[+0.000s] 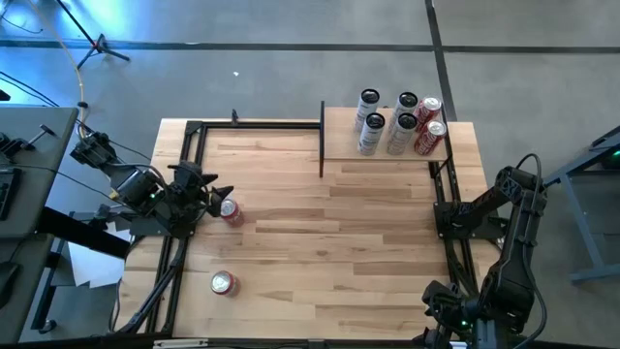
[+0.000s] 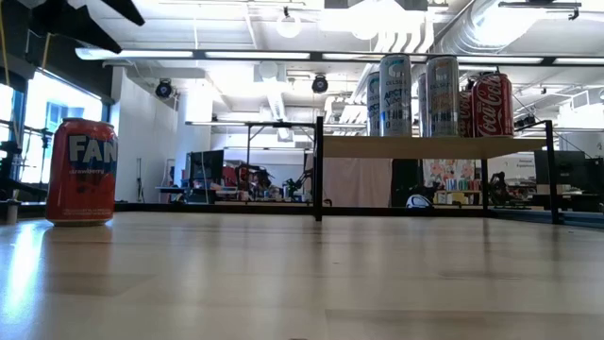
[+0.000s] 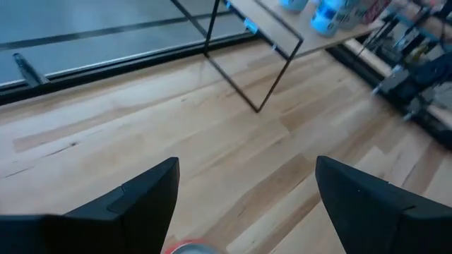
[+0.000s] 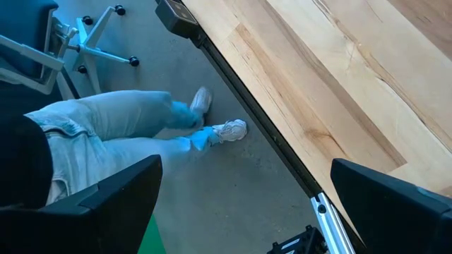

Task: Place canned beverage on shelf
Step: Put the orange soda can on the shelf

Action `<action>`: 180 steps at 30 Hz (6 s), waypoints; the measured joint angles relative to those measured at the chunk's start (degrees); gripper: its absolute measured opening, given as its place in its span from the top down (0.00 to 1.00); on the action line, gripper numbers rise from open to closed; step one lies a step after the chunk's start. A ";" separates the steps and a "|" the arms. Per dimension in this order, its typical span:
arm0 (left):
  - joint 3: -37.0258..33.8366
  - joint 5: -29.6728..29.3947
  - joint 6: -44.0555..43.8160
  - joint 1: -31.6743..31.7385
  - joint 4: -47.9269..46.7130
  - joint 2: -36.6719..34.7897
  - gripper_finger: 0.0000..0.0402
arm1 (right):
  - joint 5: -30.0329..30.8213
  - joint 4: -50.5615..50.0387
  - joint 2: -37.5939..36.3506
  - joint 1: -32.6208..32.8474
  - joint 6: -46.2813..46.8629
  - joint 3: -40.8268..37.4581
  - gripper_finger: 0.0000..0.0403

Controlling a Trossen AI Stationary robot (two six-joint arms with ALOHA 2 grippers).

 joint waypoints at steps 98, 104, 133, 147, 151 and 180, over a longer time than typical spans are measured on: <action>0.00 35.79 -18.65 6.96 0.51 10.12 0.02 | 0.01 -0.02 0.02 -0.02 0.00 0.01 0.01; 0.00 40.85 -9.80 15.60 0.14 8.61 0.02 | 0.00 -0.01 0.02 -0.02 0.00 0.01 0.01; -0.02 57.87 22.17 42.84 -0.86 20.32 0.02 | 0.02 0.00 0.02 -0.02 0.00 0.00 0.01; -7.48 58.86 19.64 42.81 6.94 16.69 0.02 | 0.02 0.00 0.02 0.00 0.00 0.01 0.01; -7.48 58.12 21.46 42.68 6.31 16.76 0.08 | 0.02 -0.02 0.02 -0.02 0.00 0.00 0.01; 2.64 66.63 28.21 43.82 3.21 18.17 0.45 | 0.00 0.00 0.02 -0.02 0.00 0.00 0.01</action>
